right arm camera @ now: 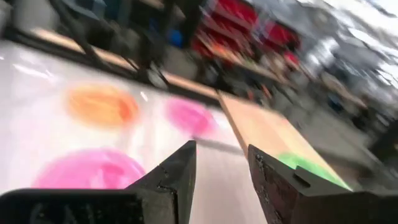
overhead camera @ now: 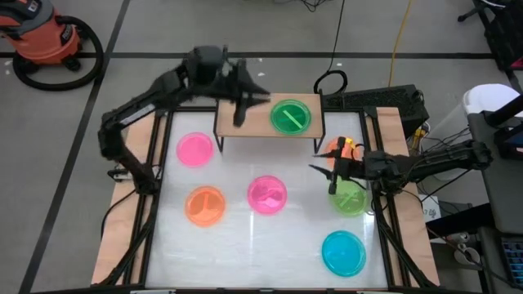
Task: Place and stack plates onto a shelf
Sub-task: Stack the top orange plate on top of the green plate on the shelf
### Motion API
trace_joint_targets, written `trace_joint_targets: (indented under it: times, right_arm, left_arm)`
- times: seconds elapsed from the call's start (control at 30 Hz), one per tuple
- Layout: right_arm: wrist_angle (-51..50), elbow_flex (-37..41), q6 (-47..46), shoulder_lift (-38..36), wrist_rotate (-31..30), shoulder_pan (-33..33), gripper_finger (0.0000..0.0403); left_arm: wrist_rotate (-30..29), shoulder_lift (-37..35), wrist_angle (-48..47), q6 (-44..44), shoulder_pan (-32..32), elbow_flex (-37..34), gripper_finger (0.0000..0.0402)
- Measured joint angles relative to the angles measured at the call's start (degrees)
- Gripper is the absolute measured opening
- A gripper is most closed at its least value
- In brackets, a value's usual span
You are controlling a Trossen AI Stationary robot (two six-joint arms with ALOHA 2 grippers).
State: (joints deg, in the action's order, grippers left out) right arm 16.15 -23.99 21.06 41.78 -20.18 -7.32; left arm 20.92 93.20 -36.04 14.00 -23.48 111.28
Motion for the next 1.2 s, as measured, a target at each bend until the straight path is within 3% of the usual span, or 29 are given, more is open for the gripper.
trace_joint_targets:
  times: [0.2, 0.53, 0.7, 0.8, 0.9, 1.2]
  right_arm:
    - [-8.8, -1.0, -3.8, 0.0, -2.7, 0.0, 0.0128]
    - [-33.2, -11.4, -18.4, 0.9, -2.5, 1.7, 0.0128]
    - [-45.6, -14.2, -26.5, 3.2, -2.4, 3.2, 0.0128]
    - [-47.9, -14.3, -30.5, 5.1, -2.3, 3.9, 0.0128]
    - [-50.9, -14.3, -36.1, 7.9, -2.3, 4.0, 0.0128]
    - [-61.8, -14.1, -46.6, 17.4, -2.3, 4.0, 0.0128]
  left_arm:
    - [-13.8, -10.3, 11.5, 2.4, 9.5, -18.2, 0.0099]
    - [-15.0, -28.6, 49.7, -4.6, 14.8, -58.9, 0.0099]
    - [-15.1, -33.0, 70.5, -7.3, 14.9, -74.6, 0.0099]
    - [-15.1, -33.3, 81.8, -7.5, 14.9, -80.7, 0.0099]
    - [-16.5, -32.7, 86.2, -4.5, 14.9, -84.0, 0.0099]
    - [-26.1, -32.4, 82.8, -7.8, 14.8, -85.0, 0.0099]
